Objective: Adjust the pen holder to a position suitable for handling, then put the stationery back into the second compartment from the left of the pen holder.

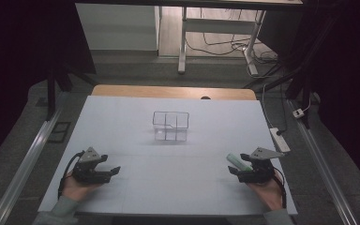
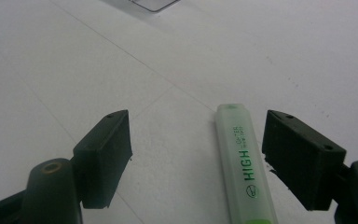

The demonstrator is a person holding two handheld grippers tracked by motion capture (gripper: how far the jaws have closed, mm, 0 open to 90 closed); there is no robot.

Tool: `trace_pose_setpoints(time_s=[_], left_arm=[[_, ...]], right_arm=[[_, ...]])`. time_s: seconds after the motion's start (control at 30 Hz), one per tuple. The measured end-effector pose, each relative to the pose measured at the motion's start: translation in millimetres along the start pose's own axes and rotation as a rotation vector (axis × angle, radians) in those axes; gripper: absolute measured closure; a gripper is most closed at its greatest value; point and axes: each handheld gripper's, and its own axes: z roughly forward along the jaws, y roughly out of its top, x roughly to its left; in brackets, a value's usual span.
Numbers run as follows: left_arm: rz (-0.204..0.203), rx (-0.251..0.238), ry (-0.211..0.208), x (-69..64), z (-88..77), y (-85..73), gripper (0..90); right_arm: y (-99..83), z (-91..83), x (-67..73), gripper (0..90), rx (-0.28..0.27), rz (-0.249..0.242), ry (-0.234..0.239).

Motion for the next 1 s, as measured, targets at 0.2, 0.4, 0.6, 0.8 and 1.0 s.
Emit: trace_pose_setpoints(time_s=[0.2, 0.4, 0.6, 0.8, 1.0], left_arm=[[0.004, -0.001, 0.0, 0.1, -0.1, 0.9, 26.7], [0.005, -0.001, 0.0, 0.2, 0.0, 1.1, 26.7], [0.006, 0.0, -0.001, -0.1, 0.2, 1.1, 26.8], [0.01, 0.005, 0.001, -0.3, 1.4, 1.6, 26.8], [0.011, 0.006, 0.001, -0.7, 1.4, 1.5, 26.7]], right_arm=[[1.5, -1.3, 0.1, 24.2, -0.001, -0.005, -0.012], [8.0, -8.4, 0.4, 25.4, -0.024, -0.007, -0.018], [12.7, -12.5, -1.7, 25.6, -0.007, -0.004, -0.041], [16.9, -14.9, -3.7, 25.8, 0.019, -0.007, -0.046], [20.7, -15.0, -6.4, 28.5, 0.069, -0.009, -0.031]])
